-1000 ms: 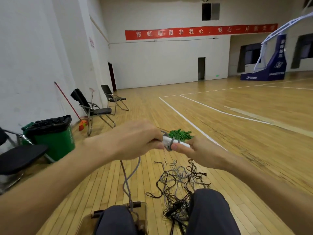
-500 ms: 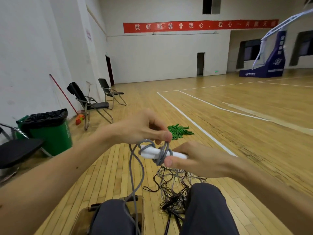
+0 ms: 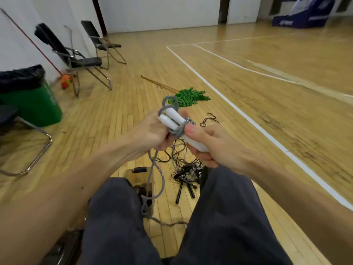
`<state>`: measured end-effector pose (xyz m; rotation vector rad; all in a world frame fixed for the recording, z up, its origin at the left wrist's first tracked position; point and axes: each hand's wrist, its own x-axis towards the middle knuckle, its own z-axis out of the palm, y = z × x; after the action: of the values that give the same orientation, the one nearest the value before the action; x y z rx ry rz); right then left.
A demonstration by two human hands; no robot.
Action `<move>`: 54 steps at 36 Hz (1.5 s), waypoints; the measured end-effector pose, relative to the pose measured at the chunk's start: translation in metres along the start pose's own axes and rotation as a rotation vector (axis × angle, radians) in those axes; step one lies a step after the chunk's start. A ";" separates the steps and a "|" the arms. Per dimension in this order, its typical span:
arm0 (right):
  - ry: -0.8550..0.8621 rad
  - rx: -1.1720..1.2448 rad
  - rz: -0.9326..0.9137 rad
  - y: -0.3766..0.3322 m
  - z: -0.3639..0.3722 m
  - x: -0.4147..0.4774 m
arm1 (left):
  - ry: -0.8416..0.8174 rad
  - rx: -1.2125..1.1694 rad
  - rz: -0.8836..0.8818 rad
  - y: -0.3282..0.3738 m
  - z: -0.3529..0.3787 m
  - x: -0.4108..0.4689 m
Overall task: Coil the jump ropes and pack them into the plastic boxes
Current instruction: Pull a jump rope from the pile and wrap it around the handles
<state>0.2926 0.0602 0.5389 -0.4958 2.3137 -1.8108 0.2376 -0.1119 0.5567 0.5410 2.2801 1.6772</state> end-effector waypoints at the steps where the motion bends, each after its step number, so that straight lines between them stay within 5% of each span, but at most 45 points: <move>1: 0.011 0.017 0.020 0.006 0.001 0.002 | 0.015 -0.016 -0.041 -0.003 0.003 -0.001; 7: 0.115 0.077 0.140 0.035 -0.004 0.013 | -0.171 -0.109 -0.167 -0.038 0.010 -0.008; 19: 0.319 0.014 0.348 0.101 -0.016 0.042 | -0.266 -0.105 -0.308 -0.088 0.011 0.006; 22: 0.311 -0.084 0.378 0.114 -0.013 0.051 | -0.256 0.162 -0.207 -0.094 0.006 0.010; 28: 0.109 -0.237 0.437 0.121 0.004 0.065 | -0.377 1.056 0.140 -0.071 -0.017 0.026; 32: -0.023 -0.261 0.466 0.119 0.012 0.067 | -0.463 1.305 0.277 -0.046 -0.032 0.050; 36: -0.132 -0.254 0.441 0.119 0.017 0.070 | -0.531 1.168 0.316 -0.044 -0.041 0.065; 45: -0.252 -0.046 0.441 0.124 0.021 0.058 | -0.579 0.623 0.115 -0.071 -0.047 0.079; 54: -0.328 -0.094 0.385 0.125 0.031 0.054 | -0.643 0.435 -0.057 -0.091 -0.041 0.087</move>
<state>0.2322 0.0388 0.4144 -0.3041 2.0985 -1.3397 0.1293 -0.1325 0.4827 0.9329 2.1131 0.7949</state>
